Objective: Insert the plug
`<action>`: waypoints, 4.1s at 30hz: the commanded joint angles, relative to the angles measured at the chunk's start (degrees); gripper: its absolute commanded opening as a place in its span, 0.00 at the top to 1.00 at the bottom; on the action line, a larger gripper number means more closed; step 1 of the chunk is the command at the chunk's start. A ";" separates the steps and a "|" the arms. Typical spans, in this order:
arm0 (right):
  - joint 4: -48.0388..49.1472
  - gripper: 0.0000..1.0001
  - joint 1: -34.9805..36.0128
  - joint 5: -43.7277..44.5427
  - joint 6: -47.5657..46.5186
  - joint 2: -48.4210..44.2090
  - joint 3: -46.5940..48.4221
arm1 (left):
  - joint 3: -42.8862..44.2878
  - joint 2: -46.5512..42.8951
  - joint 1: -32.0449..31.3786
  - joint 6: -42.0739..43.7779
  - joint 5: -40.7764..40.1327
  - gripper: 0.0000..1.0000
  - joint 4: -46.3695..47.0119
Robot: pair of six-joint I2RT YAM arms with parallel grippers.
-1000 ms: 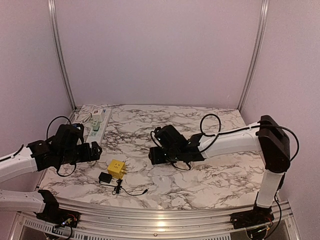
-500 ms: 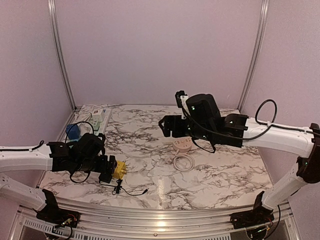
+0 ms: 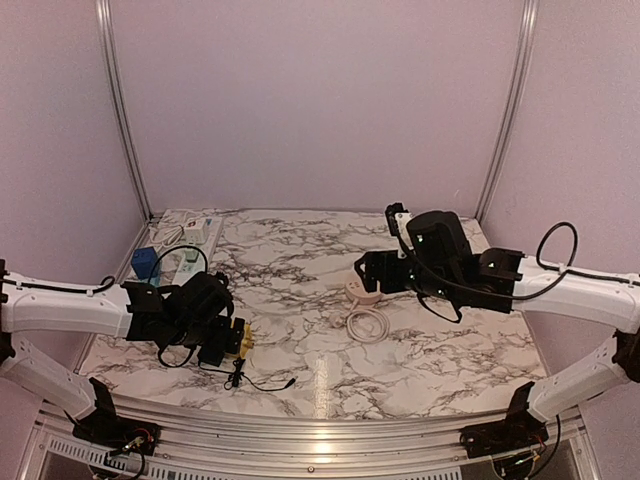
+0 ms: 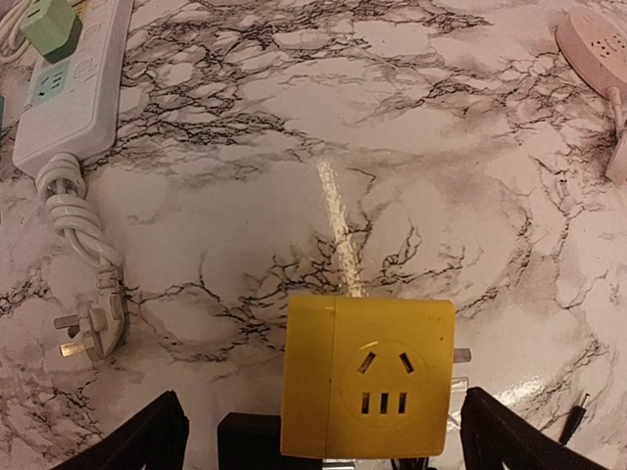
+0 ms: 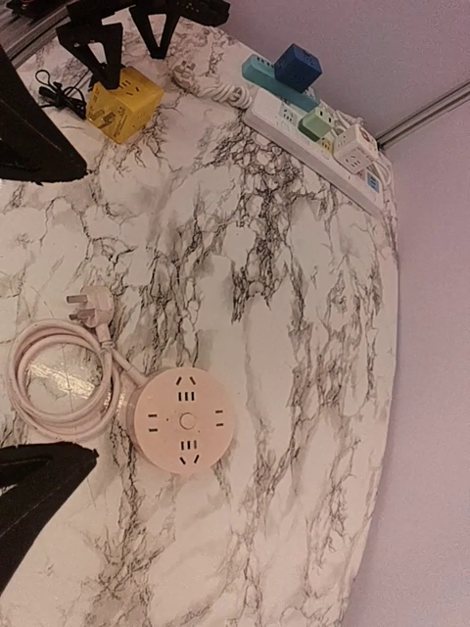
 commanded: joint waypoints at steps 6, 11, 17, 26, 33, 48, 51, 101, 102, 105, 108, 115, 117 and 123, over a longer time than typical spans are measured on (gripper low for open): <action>1.31 0.13 -0.13 -1.60 -1.06 -1.76 -1.26 | 0.65 3.02 -0.30 1.29 1.34 0.01 3.49; 1.48 0.13 -0.24 -1.53 -1.65 -2.04 -1.63 | 0.48 4.16 -0.30 1.31 2.27 0.01 4.07; 2.36 0.13 -0.24 -2.25 -1.88 -1.66 -2.06 | 0.04 4.59 -0.30 1.47 2.81 0.10 4.89; 2.51 0.13 -0.23 -2.91 -2.21 -0.91 -1.51 | -1.72 3.34 -0.34 1.31 3.95 0.13 5.21; 2.72 0.13 -0.26 -3.63 -2.22 0.12 -0.97 | -2.23 3.48 -0.34 1.17 3.54 0.20 4.64; 2.46 0.13 -0.22 -6.68 -2.91 1.62 1.19 | -1.75 4.82 -0.30 2.04 3.48 0.39 5.58; 3.01 0.13 -0.22 -8.42 -2.88 2.06 1.43 | -1.73 5.14 -0.30 2.80 3.89 0.59 6.47; 19.34 0.63 5.79 -67.10 -3.85 22.72 5.44 | -5.81 -8.85 -33.75 45.36 -19.58 0.49 33.71; 19.45 0.70 5.70 -68.12 -4.03 23.19 5.61 | -6.00 -9.02 -33.78 44.97 -19.59 0.40 33.94; 18.91 0.77 5.71 -68.65 -5.22 23.60 5.97 | -7.14 -11.00 -33.78 43.41 -19.33 0.16 34.74; 17.82 0.77 5.56 -67.05 -7.35 22.63 5.73 | -9.39 -15.12 -33.78 41.58 -18.58 0.01 36.31; 16.81 0.77 4.80 -62.07 -14.77 17.53 3.46 | -15.99 -28.14 -32.11 34.47 -14.92 0.01 40.65; 17.24 0.77 4.78 -61.02 -17.06 15.74 2.42 | -17.15 -31.23 -30.57 31.40 -11.70 0.01 41.15; 25.77 0.75 5.64 -59.29 -21.50 8.32 -3.57 | -20.89 -36.45 -25.72 25.58 -0.19 0.01 45.57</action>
